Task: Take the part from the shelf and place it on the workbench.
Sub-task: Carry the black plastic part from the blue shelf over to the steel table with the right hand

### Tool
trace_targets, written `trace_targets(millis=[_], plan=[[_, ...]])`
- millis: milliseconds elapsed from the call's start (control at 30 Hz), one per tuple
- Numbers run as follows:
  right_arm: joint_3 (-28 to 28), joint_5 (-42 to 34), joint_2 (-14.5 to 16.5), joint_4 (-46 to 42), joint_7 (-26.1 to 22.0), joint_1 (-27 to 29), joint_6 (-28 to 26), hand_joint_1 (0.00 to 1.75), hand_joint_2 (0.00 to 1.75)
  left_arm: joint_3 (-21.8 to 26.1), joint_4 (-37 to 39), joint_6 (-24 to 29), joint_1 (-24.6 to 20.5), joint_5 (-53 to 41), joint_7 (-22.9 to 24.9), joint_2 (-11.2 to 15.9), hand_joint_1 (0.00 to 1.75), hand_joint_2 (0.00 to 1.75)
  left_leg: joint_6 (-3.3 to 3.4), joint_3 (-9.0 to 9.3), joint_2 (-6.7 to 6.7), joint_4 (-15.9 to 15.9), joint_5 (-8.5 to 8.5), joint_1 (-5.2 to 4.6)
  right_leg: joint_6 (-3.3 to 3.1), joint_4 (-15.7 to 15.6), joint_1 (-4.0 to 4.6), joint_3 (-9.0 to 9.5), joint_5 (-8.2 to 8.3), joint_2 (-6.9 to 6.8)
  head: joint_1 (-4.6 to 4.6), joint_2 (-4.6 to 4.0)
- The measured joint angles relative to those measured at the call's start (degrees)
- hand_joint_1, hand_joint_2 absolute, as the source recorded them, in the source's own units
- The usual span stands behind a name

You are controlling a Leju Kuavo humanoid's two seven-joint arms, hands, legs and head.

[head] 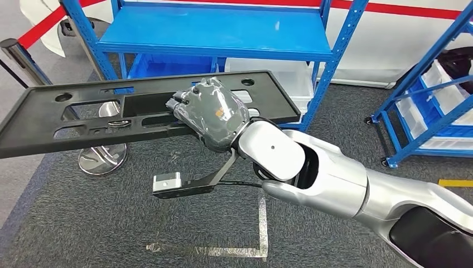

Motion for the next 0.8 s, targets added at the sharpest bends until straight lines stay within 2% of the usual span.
trace_targets(millis=[67,133,200,267,300,333,367,433,500,567,633,667,700,767,800], plan=[[-0.04,-0.01,-0.01,0.02,0.01,-0.04,0.00,1.75,1.75,0.01,0.00,-0.03,-0.02,0.00,-0.01,-0.01,0.00,1.75,-0.77,0.02,0.12,-0.45,0.56,0.12,-0.10,-1.06,0.38,0.22,0.47,-0.12,0.22,0.00],[-0.06,-0.01,-0.01,0.03,0.03,-0.02,-0.04,1.75,1.75,0.04,0.00,-0.01,0.03,-0.01,-0.01,0.09,0.00,1.75,-1.33,-0.19,0.20,-0.40,0.36,0.13,0.06,-2.34,-0.08,0.48,1.38,-0.26,0.31,0.00],[-0.09,-0.04,0.02,0.03,0.08,-0.03,-0.37,1.75,1.75,0.07,0.00,0.00,0.09,-0.04,-0.01,0.18,0.00,1.75,-1.61,-1.68,0.21,2.86,-2.25,0.03,0.10,-3.54,-0.50,0.55,2.40,-0.45,0.17,0.00],[-0.11,-0.14,0.01,0.08,0.25,0.13,-0.81,1.75,1.75,0.19,0.00,0.02,0.11,-0.14,-0.02,0.21,0.00,1.75,-1.86,-4.22,0.18,9.49,-6.01,0.00,-0.05,-3.59,-0.26,-0.01,2.88,-0.50,0.10,0.00],[-0.12,-0.18,-0.01,0.14,0.36,0.30,-0.95,1.75,1.75,0.27,0.00,0.06,0.12,-0.20,-0.02,0.24,0.00,1.75,-2.00,-5.08,0.18,12.19,-7.06,0.00,-0.05,-3.43,-0.17,-0.37,3.01,-0.50,0.11,0.00],[-0.13,-0.22,-0.02,0.20,0.49,0.46,-1.04,1.75,1.75,0.34,0.00,0.12,0.16,-0.25,0.01,0.28,0.00,1.75,-2.10,-5.06,0.19,13.12,-7.09,0.00,-0.05,-3.15,-0.12,-0.75,3.10,-0.48,0.10,0.00],[-0.15,-0.23,-0.05,0.25,0.62,0.55,-1.11,1.75,1.75,0.39,0.00,0.19,0.18,-0.32,0.04,0.33,0.00,1.75,-2.17,-4.02,0.19,11.93,-6.19,0.00,-0.03,-2.78,-0.12,-1.15,3.15,-0.42,0.09,0.00],[-0.38,-0.24,-0.13,0.31,0.90,0.58,-1.30,1.75,1.75,0.45,0.00,0.37,0.18,-0.51,0.14,0.45,0.00,1.75,-2.05,0.14,0.22,5.19,-3.64,-0.02,0.14,-1.77,-0.14,-2.02,3.13,-0.31,0.08,0.00],[-0.70,-0.23,-0.27,0.33,1.09,0.57,-1.45,1.75,1.75,0.57,0.00,0.52,0.14,-0.65,0.23,0.59,0.00,1.75,-1.48,2.68,0.15,0.31,-2.52,-0.26,0.58,-0.90,0.02,-2.81,3.18,-0.26,0.13,0.00],[-0.84,-0.23,-0.40,0.37,1.15,0.60,-1.52,1.75,1.75,0.72,0.00,0.59,0.15,-0.72,0.27,0.67,0.00,1.75,-0.79,2.66,0.04,-0.33,-2.26,-0.55,1.17,-0.75,0.11,-3.19,3.53,-0.24,0.16,0.00],[-0.89,-0.23,-0.51,0.38,1.16,0.61,-1.53,1.75,1.75,0.78,0.00,0.60,0.18,-0.80,0.28,0.65,0.00,1.75,-0.09,2.60,0.14,-0.78,-1.62,-0.24,1.78,-0.57,0.11,-3.51,3.39,-0.11,0.17,0.00],[-0.93,-0.22,-0.58,0.38,1.17,0.57,-1.53,1.75,1.75,0.79,0.00,0.60,0.17,-0.81,0.28,0.65,0.00,1.75,0.25,2.58,0.20,-1.10,-1.26,-0.05,2.14,0.42,0.05,-3.98,2.52,0.00,0.29,0.00],[-0.98,-0.15,-0.67,0.38,1.26,0.54,-1.55,1.75,1.75,0.79,0.00,0.59,0.14,-0.83,0.27,0.64,0.00,1.75,0.56,2.51,0.27,-1.38,-0.91,0.15,2.52,2.52,-0.09,-4.88,0.98,0.10,0.42,0.00],[-1.05,0.24,-0.87,0.40,1.65,0.59,-1.65,1.75,1.75,0.79,0.00,0.53,0.11,-0.84,0.26,0.66,0.00,1.75,0.80,2.12,0.31,-1.49,-0.51,0.19,3.20,9.19,-0.67,-7.50,-2.83,0.18,0.65,0.00],[-1.05,0.52,-0.97,0.43,1.92,0.69,-1.72,1.75,1.75,0.79,0.00,0.49,0.13,-0.84,0.25,0.66,0.00,1.75,0.79,1.89,0.31,-1.48,-0.36,0.25,3.45,12.26,-0.99,-8.62,-4.12,0.16,0.66,0.00]])
